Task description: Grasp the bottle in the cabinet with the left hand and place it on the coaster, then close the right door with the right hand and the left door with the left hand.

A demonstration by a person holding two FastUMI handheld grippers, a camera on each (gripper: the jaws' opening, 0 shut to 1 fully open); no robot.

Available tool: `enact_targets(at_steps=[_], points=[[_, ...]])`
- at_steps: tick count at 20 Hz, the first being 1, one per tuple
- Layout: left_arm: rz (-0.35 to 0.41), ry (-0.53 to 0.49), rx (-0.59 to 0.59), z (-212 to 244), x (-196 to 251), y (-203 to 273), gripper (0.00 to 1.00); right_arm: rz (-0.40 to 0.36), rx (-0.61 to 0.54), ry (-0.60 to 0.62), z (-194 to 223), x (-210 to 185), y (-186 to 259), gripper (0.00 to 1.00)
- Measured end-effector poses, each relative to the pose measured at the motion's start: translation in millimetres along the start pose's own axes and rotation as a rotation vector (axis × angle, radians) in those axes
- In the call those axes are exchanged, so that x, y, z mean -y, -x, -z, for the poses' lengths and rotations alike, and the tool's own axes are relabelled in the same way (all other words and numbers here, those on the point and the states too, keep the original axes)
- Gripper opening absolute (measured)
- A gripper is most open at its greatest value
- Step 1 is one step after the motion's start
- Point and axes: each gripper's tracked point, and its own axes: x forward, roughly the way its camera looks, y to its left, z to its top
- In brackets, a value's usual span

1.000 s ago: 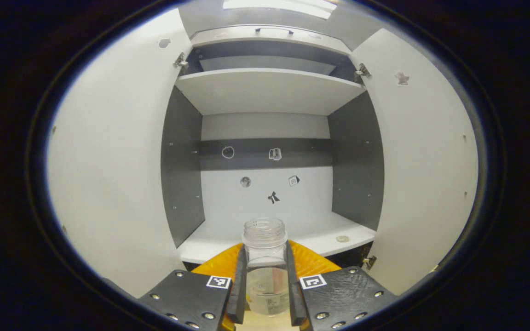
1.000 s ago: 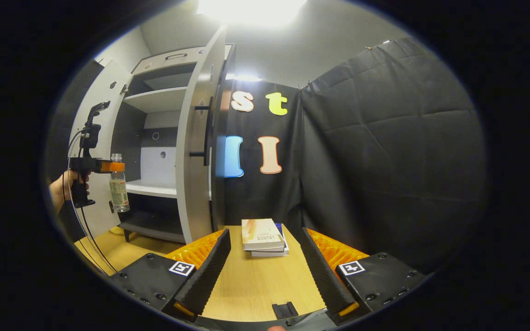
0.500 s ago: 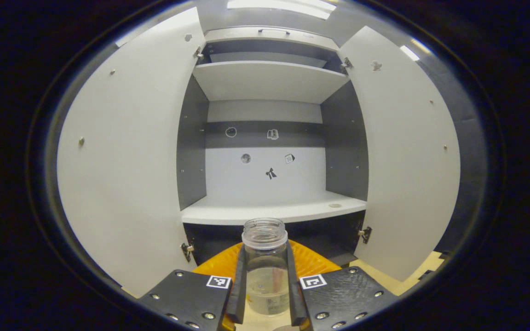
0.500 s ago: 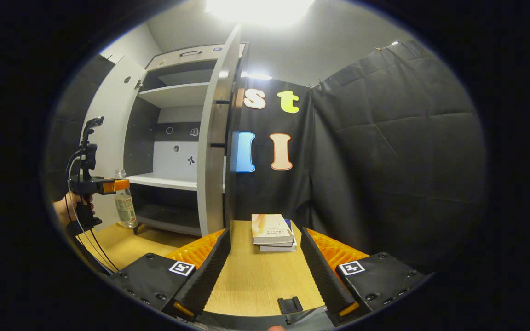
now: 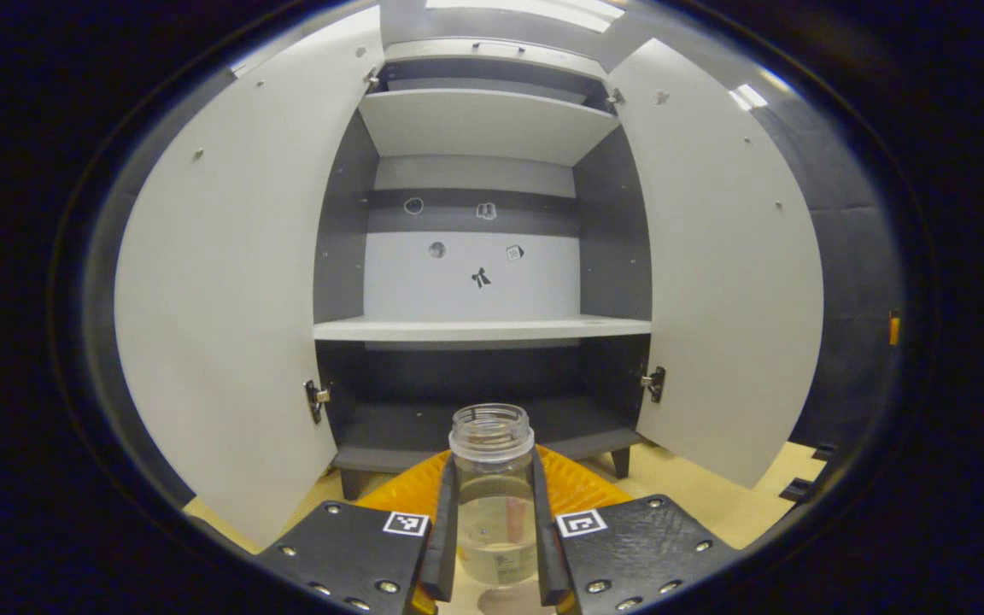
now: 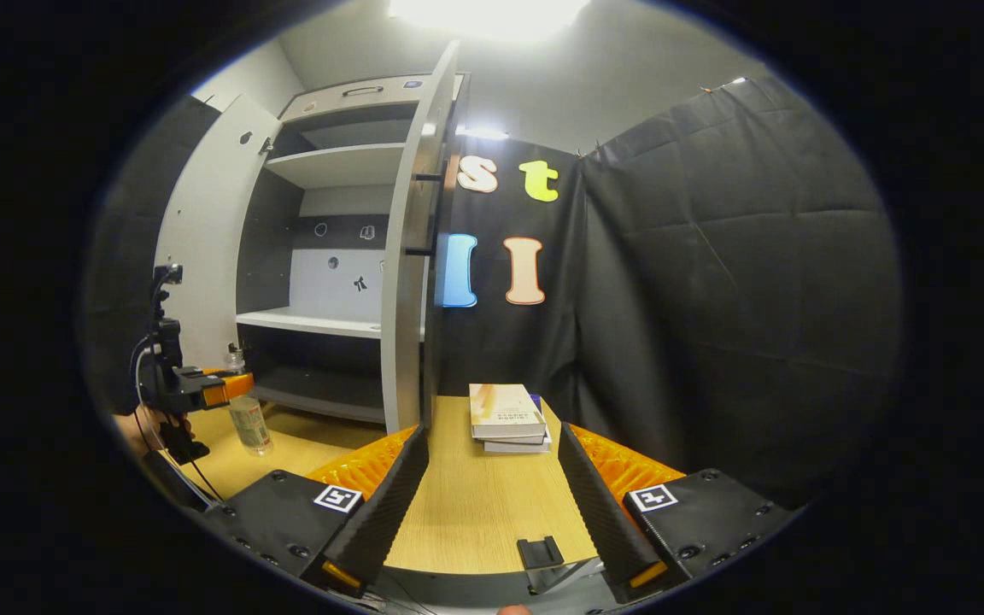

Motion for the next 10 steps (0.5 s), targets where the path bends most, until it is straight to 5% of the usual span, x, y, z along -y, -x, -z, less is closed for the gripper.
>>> enact_targets(at_steps=[10], points=[[-0.016, -0.014, -0.067, 80, 16, 7, 0.39, 0.023, -0.033, 0.002, 6, 9, 1, 0.95]])
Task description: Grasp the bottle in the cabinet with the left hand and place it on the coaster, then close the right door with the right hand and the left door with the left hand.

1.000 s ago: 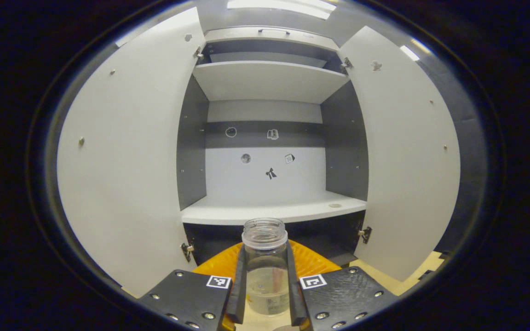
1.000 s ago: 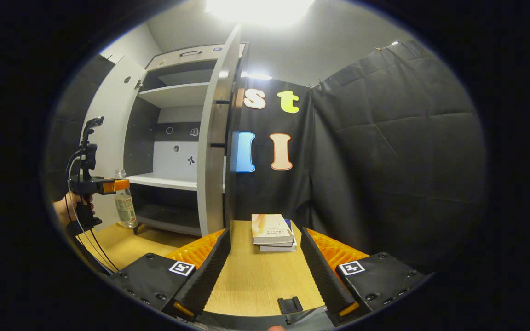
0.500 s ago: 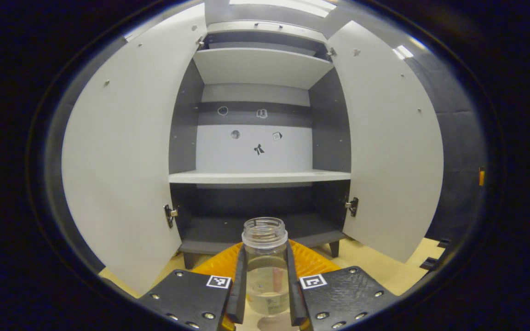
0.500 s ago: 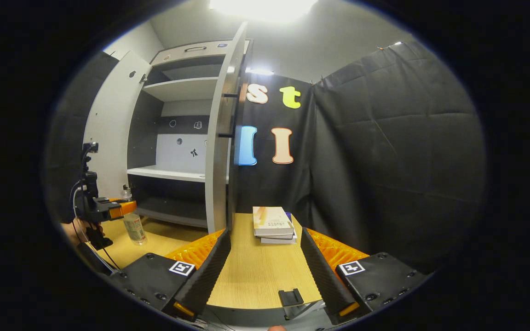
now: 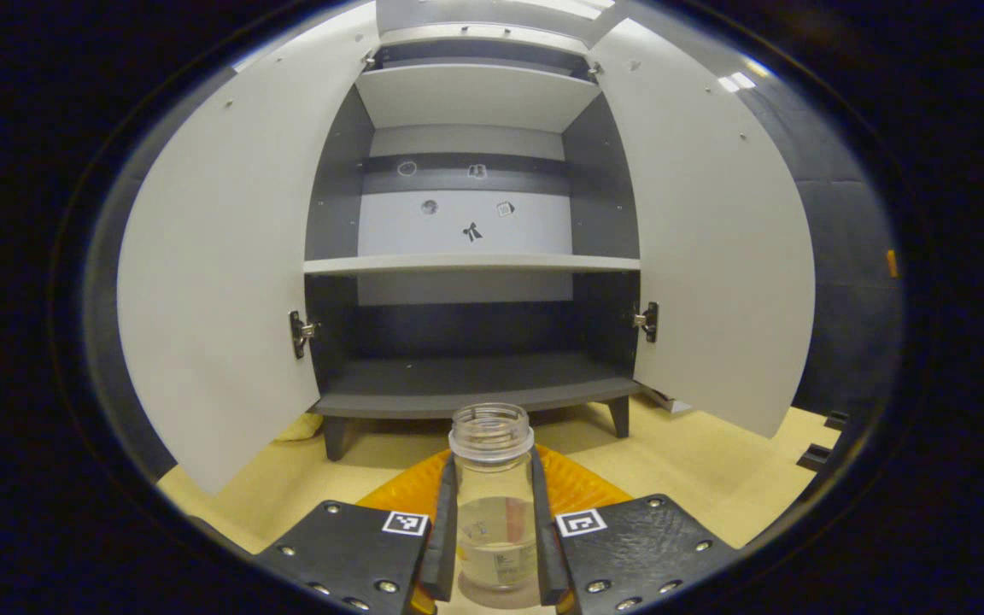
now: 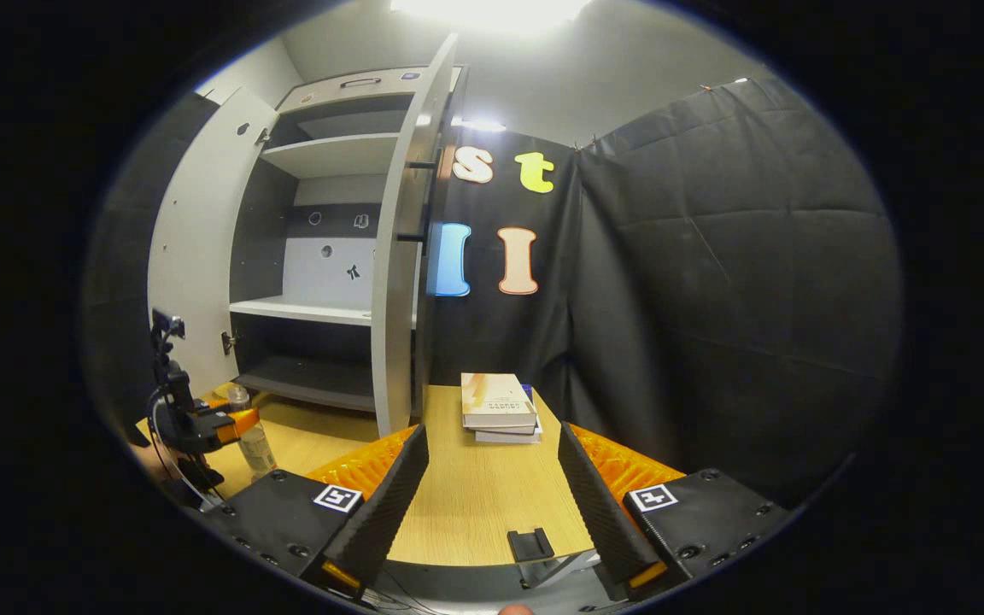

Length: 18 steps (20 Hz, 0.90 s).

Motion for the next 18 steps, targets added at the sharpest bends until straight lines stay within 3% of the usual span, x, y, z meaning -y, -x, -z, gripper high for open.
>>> enact_targets(at_steps=[5, 9, 11, 12, 18], points=[[-0.018, 0.011, -0.010, 12, 3, 5, 0.41, 0.004, -0.002, -0.009, -3, 3, -4, 0.95], [-0.026, 0.024, -0.026, 13, 4, 9, 0.49, -0.009, 0.007, -0.013, -8, -1, -7, 0.98], [-0.041, 0.015, -0.025, 9, 2, 15, 0.76, -0.015, 0.013, -0.016, -11, -1, -10, 0.98], [-0.041, 0.014, -0.017, 3, 3, 19, 0.85, -0.018, 0.017, -0.021, -15, -1, -12, 0.98], [-0.022, -0.001, 0.011, -53, 8, 40, 0.85, -0.042, 0.051, -0.073, -51, 4, -27, 0.98]])
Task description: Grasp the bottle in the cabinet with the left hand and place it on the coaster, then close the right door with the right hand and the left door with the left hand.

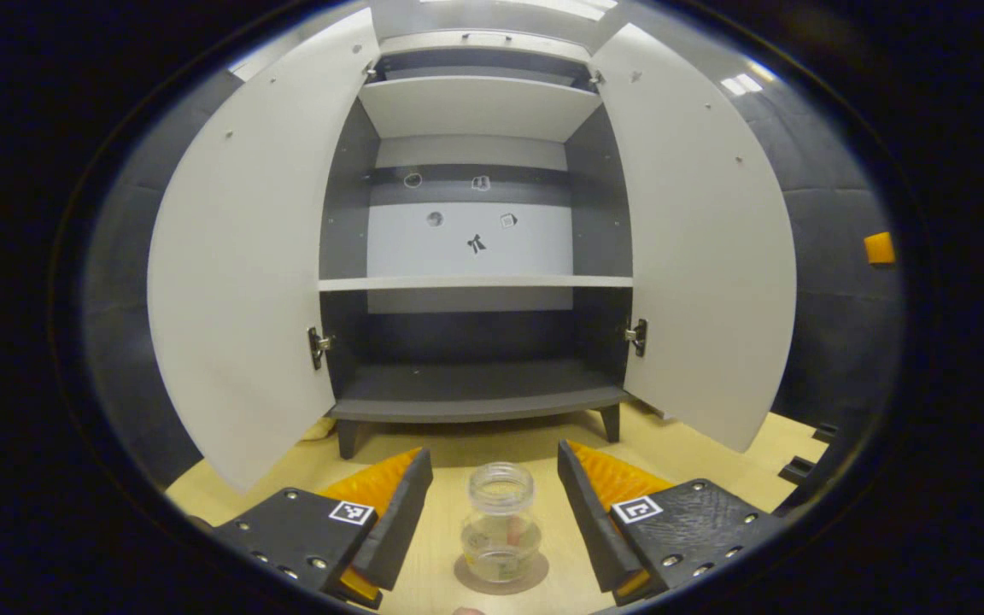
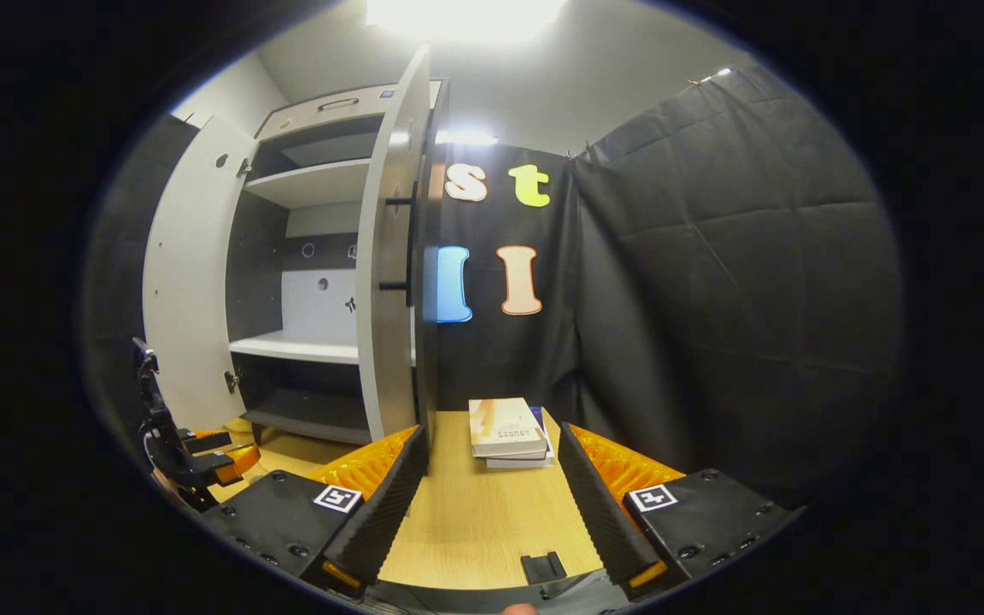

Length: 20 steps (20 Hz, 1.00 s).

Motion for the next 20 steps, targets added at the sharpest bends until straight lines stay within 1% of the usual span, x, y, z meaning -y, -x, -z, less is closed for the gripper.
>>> enact_targets(at_steps=[1, 2, 3, 4, 5, 6, 8, 9, 10, 11, 12, 13, 15, 16, 17, 18, 20], points=[[0.003, -0.004, 0.016, -14, 0, 6, 0.85, -0.009, 0.006, -0.004, -8, -1, -4, 0.98], [-0.003, -0.012, 0.029, -26, -1, 12, 0.85, -0.017, 0.012, -0.005, -17, -1, -8, 0.95], [-0.012, -0.022, 0.036, -36, -4, 18, 0.85, -0.025, 0.021, -0.008, -27, -1, -13, 0.98], [-0.022, -0.026, 0.040, -47, -7, 26, 0.85, -0.035, 0.028, -0.014, -37, -2, -19, 0.97], [-0.035, -0.023, 0.045, -59, -13, 34, 0.85, -0.044, 0.032, -0.022, -45, -2, -24, 0.95], [-0.048, -0.013, 0.046, -67, -19, 41, 0.85, -0.049, 0.039, -0.032, -55, -2, -30, 0.98], [-0.074, 0.007, 0.064, -86, -33, 58, 0.85, -0.053, 0.058, -0.043, -75, 0, -40, 0.98], [-0.091, 0.011, 0.073, -96, -42, 67, 0.85, -0.048, 0.071, -0.045, -84, 2, -46, 0.94], [-0.105, 0.010, 0.074, -103, -51, 75, 0.86, -0.039, 0.075, -0.045, -91, 4, -52, 0.97], [-0.119, 0.007, 0.070, -109, -61, 82, 0.86, -0.027, 0.077, -0.046, -97, 7, -59, 0.97], [-0.137, 0.002, 0.069, -115, -74, 89, 0.85, -0.022, 0.079, -0.049, -103, 6, -65, 0.94], [-0.154, -0.001, 0.076, -123, -86, 97, 0.85, -0.019, 0.084, -0.053, -110, 4, -70, 0.97], [-0.174, -0.001, 0.089, -137, -114, 112, 0.85, 0.003, 0.095, -0.063, -123, 3, -82, 0.97], [-0.186, -0.007, 0.092, -142, -127, 119, 0.87, 0.014, 0.100, -0.064, -128, 2, -88, 0.94], [-0.205, -0.013, 0.105, -149, -143, 125, 0.87, 0.031, 0.100, -0.065, -131, 1, -95, 0.97], [-0.227, -0.017, 0.113, -154, -158, 130, 0.85, 0.053, 0.099, -0.069, -134, 1, -100, 0.98], [-0.265, -0.014, 0.123, -161, -188, 141, 0.85, 0.072, 0.094, -0.080, -138, -3, -108, 0.98]])
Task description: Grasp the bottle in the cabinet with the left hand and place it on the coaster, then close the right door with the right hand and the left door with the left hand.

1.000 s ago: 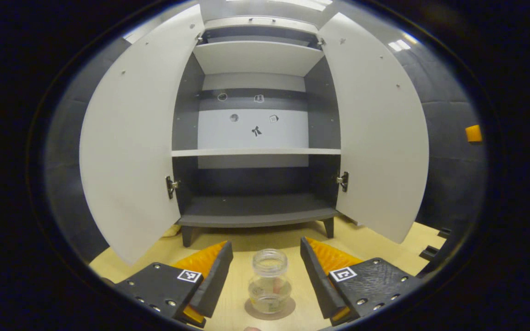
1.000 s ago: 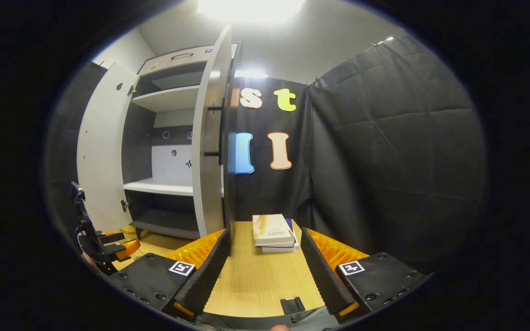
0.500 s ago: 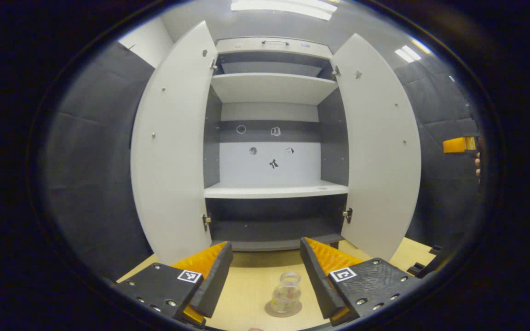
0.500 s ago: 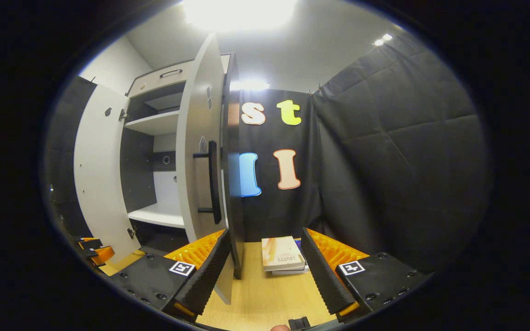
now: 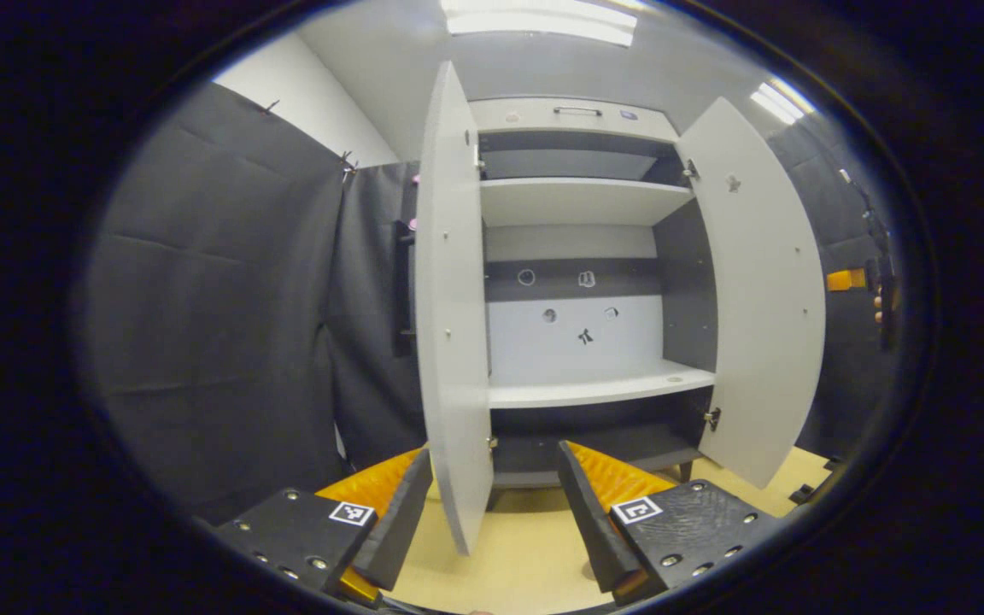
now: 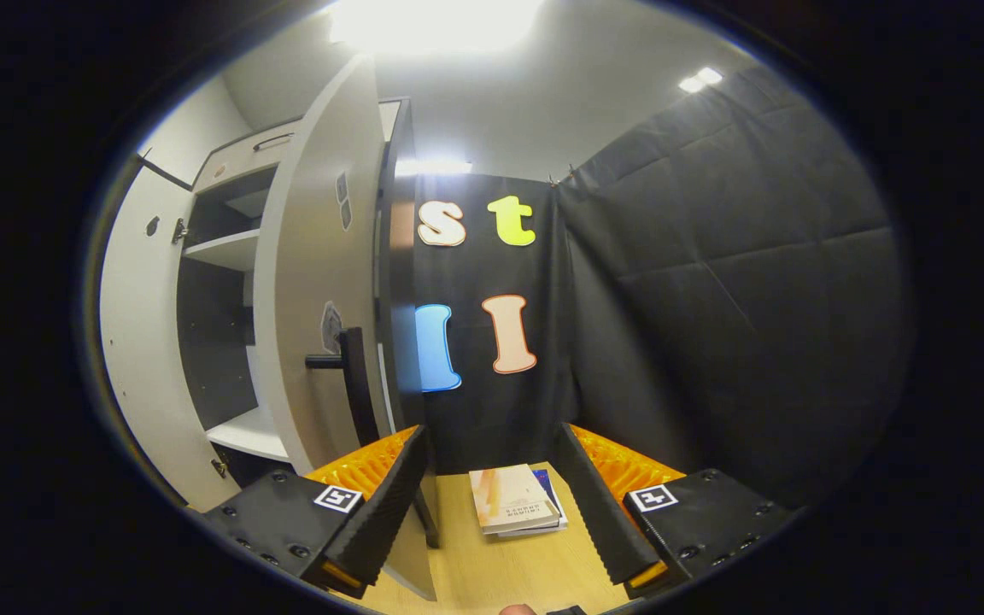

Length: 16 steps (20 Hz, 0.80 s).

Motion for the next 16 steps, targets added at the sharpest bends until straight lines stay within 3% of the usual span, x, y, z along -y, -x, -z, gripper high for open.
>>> enact_targets(at_steps=[7, 8, 9, 12, 14, 16], points=[[-0.118, 0.003, 0.015, -6, -90, -5, 0.86, 0.031, -0.049, 0.016, 8, -17, -9, 0.97], [-0.127, 0.005, 0.016, -6, -94, -9, 0.85, 0.040, -0.041, 0.031, 6, -18, -7, 0.92], [-0.133, 0.006, 0.021, -8, -102, -12, 0.85, 0.048, -0.039, 0.047, 6, -19, -6, 0.96], [-0.152, 0.002, 0.028, -6, -126, -19, 0.85, 0.073, -0.037, 0.096, 4, -24, -5, 0.96], [-0.158, 0.008, 0.028, -4, -139, -26, 0.85, 0.075, -0.043, 0.078, 5, -31, -2, 0.92], [-0.155, 0.018, 0.026, -1, -147, -30, 0.85, 0.074, -0.048, 0.058, 6, -38, 0, 0.96]])
